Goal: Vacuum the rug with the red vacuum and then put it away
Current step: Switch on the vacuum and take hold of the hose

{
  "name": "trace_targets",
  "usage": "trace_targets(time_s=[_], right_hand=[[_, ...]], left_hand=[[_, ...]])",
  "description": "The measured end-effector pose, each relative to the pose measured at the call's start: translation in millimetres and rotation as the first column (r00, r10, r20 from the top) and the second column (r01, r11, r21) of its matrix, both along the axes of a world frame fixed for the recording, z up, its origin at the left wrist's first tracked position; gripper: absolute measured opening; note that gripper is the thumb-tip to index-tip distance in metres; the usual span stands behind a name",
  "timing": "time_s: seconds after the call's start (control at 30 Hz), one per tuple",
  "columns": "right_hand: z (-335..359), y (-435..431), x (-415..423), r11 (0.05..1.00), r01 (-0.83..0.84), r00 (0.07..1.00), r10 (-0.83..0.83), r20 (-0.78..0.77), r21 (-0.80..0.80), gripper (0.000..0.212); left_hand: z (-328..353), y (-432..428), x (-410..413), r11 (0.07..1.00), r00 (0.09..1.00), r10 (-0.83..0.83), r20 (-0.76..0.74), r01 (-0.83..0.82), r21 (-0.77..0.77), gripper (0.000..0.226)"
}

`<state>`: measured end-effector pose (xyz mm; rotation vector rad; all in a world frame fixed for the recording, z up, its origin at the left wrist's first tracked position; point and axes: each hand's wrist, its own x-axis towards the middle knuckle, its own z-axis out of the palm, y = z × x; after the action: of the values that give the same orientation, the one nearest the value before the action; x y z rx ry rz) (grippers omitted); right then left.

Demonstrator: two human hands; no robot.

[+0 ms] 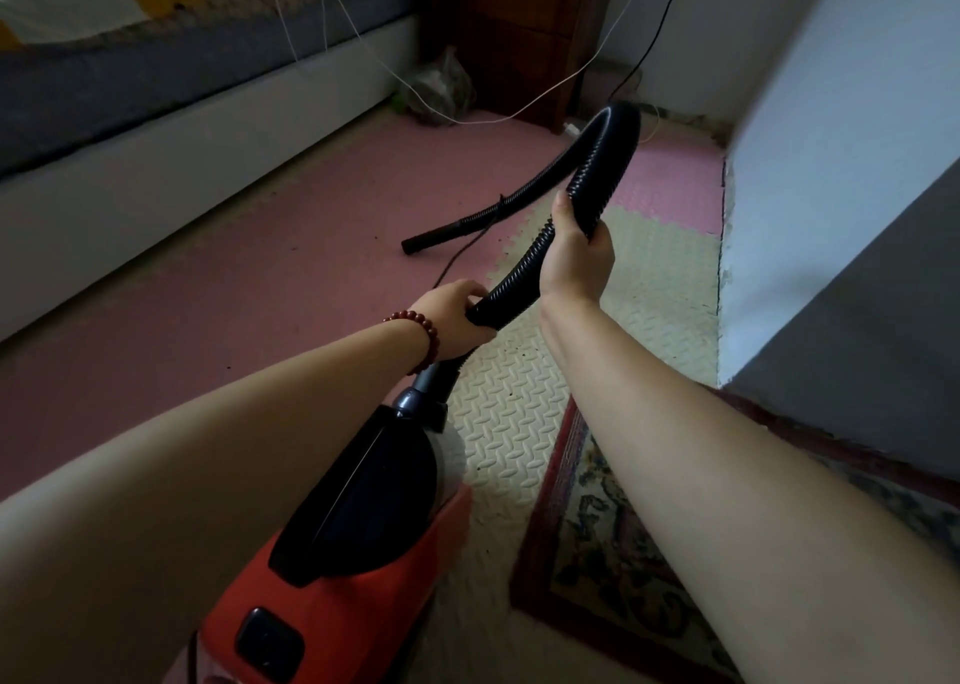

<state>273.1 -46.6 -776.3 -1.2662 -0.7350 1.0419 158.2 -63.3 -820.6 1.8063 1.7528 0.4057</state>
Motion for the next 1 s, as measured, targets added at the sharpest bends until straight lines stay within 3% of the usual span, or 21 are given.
trace_targets(time_s=[0.33, 0.5, 0.63, 0.77, 0.87, 1.0], right_hand=[[18.3, -3.8, 21.5, 0.989, -0.044, 0.997, 0.036, -0.062, -0.14, 0.025], [51.3, -0.3, 33.7, 0.953, -0.151, 0.986, 0.128, -0.103, -0.262, 0.031], [86.8, 12.7, 37.4, 0.939, -0.169, 0.979, 0.126, -0.159, -0.301, 0.022], [115.3, 33.0, 50.3, 0.92, -0.154, 0.985, 0.112, -0.135, -0.36, 0.025], [131.3, 36.5, 58.5, 0.878, -0.185, 0.982, 0.155, -0.104, -0.441, 0.026], [149.6, 28.5, 61.0, 0.833, -0.237, 0.971, 0.206, -0.118, -0.5, 0.016]], left_hand=[[54.8, 16.7, 27.0, 0.992, 0.986, -0.123, 0.108, 0.119, 0.045, 0.052], [87.4, 21.9, 49.9, 0.996, 0.986, -0.092, 0.136, 0.089, 0.029, 0.034], [115.4, 18.0, 57.7, 0.996, 0.979, -0.008, 0.206, 0.026, -0.084, 0.038], [138.5, 10.1, 53.5, 0.969, 0.984, -0.007, 0.178, 0.051, -0.241, 0.052], [160.9, 5.8, 56.8, 0.94, 0.989, 0.007, 0.15, 0.045, -0.339, 0.047], [192.9, 15.8, 65.5, 0.899, 0.941, 0.228, 0.252, -0.104, -0.426, 0.044]])
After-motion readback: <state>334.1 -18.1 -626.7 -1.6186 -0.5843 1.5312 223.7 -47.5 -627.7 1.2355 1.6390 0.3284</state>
